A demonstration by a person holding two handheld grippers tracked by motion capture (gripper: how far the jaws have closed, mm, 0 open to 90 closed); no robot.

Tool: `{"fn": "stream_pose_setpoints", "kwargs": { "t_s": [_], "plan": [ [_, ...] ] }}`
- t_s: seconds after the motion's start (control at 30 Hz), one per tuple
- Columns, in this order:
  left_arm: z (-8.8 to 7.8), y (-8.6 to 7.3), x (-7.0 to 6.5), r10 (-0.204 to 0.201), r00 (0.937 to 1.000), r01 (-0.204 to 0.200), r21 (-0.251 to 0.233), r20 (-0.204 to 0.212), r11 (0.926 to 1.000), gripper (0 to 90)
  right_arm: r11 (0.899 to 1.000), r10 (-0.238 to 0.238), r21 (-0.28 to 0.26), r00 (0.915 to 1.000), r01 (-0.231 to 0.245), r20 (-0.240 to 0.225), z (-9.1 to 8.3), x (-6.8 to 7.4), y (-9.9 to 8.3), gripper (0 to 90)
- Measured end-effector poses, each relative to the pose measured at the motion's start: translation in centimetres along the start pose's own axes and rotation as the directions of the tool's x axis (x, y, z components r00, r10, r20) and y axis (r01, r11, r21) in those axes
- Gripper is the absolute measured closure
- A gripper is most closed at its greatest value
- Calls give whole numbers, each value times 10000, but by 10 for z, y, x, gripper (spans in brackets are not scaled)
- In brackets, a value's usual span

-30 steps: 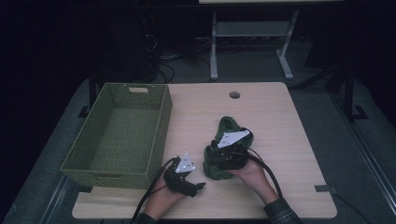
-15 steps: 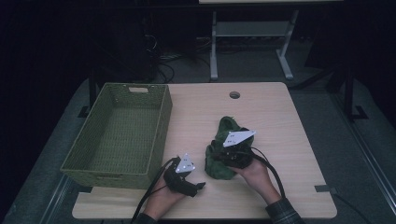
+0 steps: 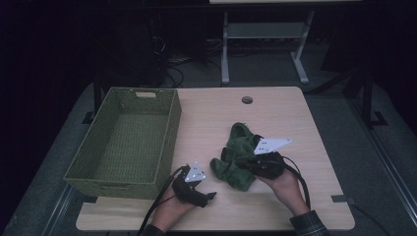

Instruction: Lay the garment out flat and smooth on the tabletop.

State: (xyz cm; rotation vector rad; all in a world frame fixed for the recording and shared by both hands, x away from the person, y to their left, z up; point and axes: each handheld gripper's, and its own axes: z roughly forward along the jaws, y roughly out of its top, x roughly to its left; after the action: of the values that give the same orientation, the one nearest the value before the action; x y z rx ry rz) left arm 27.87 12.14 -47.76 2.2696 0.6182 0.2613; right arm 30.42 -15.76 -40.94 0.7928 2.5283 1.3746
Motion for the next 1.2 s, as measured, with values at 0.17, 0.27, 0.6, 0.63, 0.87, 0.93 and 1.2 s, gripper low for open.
{"fn": "stream_pose_setpoints", "kwargs": {
  "t_s": [0.17, 0.27, 0.6, 0.63, 0.87, 0.93, 1.2],
  "plan": [
    [0, 0, 0, -41, 10000, 41, -2, 13, 10000, 142, 9997, 243, -99, 9994, -240, 253, -15, -7, -12, 894],
    [0, 0, 0, 5, 10000, -5, 4, 2, 10000, 142, 9987, 496, -115, 9980, -492, 397, -23, -10, -20, 894],
    [0, 0, 0, -2, 10000, 2, 1, 6, 10000, 142, 9917, 1276, 10, 9878, -1282, 889, -46, -20, -55, 894],
    [0, 0, 0, -10, 10000, 10, -1, 9, 10000, 142, 9907, 1334, 128, 9860, -1354, 998, -48, -21, -59, 893],
    [0, 0, 0, -3, 10000, 3, 25, 18, 10000, 142, 9834, 1594, 635, 9764, -1700, 1456, -54, -24, -83, 884],
    [0, 0, 0, -4, 10000, 4, 28, 17, 10000, 142, 9806, 1687, 731, 9730, -1818, 1574, -57, -25, -89, 879],
    [0, 0, 0, -10, 10000, 10, 30, 21, 10000, 142, 9752, 1868, 731, 9540, -2089, 2343, -80, -30, -106, 859]
  ]
}}
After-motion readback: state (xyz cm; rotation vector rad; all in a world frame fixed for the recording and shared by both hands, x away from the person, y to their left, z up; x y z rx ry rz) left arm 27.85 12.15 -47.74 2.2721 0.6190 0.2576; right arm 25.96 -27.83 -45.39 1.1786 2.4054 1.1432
